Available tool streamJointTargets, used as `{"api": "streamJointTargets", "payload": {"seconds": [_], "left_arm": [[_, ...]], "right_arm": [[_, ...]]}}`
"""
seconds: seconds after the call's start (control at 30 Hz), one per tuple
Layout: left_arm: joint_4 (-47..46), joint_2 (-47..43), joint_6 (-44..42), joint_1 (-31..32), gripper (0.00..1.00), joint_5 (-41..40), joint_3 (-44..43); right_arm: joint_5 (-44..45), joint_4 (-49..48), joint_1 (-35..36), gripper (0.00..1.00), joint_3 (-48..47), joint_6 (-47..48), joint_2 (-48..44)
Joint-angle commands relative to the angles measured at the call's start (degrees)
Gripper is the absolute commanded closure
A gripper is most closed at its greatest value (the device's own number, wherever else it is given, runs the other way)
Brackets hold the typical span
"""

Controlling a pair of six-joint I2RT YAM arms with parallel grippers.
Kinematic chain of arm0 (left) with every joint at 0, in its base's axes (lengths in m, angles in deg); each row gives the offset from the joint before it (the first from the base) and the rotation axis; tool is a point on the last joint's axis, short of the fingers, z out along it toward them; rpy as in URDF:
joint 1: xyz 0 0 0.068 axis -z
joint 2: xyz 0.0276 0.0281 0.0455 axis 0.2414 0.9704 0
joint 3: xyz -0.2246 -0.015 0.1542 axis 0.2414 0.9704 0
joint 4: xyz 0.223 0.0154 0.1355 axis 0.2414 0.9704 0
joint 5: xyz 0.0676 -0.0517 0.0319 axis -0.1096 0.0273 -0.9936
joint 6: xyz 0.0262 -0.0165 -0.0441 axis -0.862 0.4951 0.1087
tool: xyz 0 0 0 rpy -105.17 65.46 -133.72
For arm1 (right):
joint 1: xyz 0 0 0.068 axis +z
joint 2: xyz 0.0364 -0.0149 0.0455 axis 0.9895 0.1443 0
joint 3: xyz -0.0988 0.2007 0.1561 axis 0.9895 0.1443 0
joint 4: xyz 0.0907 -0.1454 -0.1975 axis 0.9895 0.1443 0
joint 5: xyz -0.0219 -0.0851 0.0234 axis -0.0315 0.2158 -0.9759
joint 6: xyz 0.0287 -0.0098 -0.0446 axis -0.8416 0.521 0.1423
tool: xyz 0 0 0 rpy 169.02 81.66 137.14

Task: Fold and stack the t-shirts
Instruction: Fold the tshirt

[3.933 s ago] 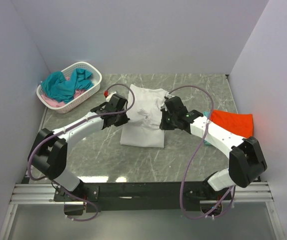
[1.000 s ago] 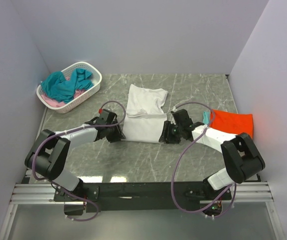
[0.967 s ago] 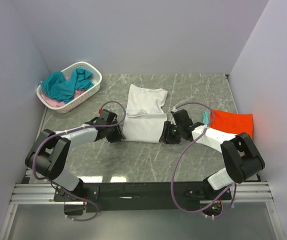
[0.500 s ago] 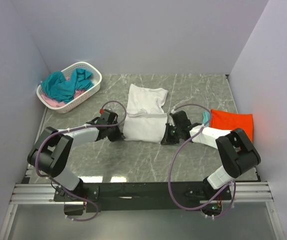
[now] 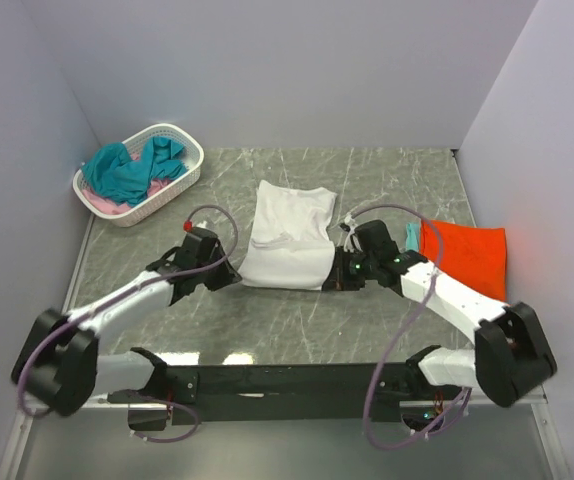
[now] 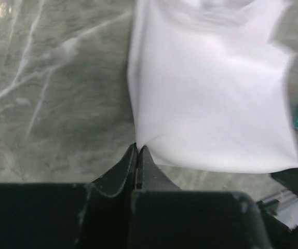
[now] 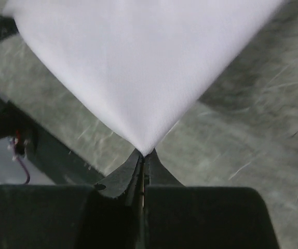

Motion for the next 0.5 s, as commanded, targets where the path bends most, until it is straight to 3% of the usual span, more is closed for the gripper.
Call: {"api": "streamJointTargets", "payload": {"seconds": [0.0, 0.17, 0.47], "left_arm": [[4.3, -10.0, 0.9, 0.6, 0.99, -2.6, 0.0], [8.6, -21.1, 1.1, 0.8, 0.99, -4.3, -0.9], [10.4, -25.3, 1.6, 0.8, 0.99, -9.0, -4.9]], "right_arm": [[-6.4, 8.9, 0.8, 1.0, -1.2, 3.5, -7.5], [-12.2, 16.0, 0.8, 1.0, -4.0, 5.1, -13.1], [-20.4, 17.2, 0.5, 1.0, -7.8, 5.7, -15.3]]}}
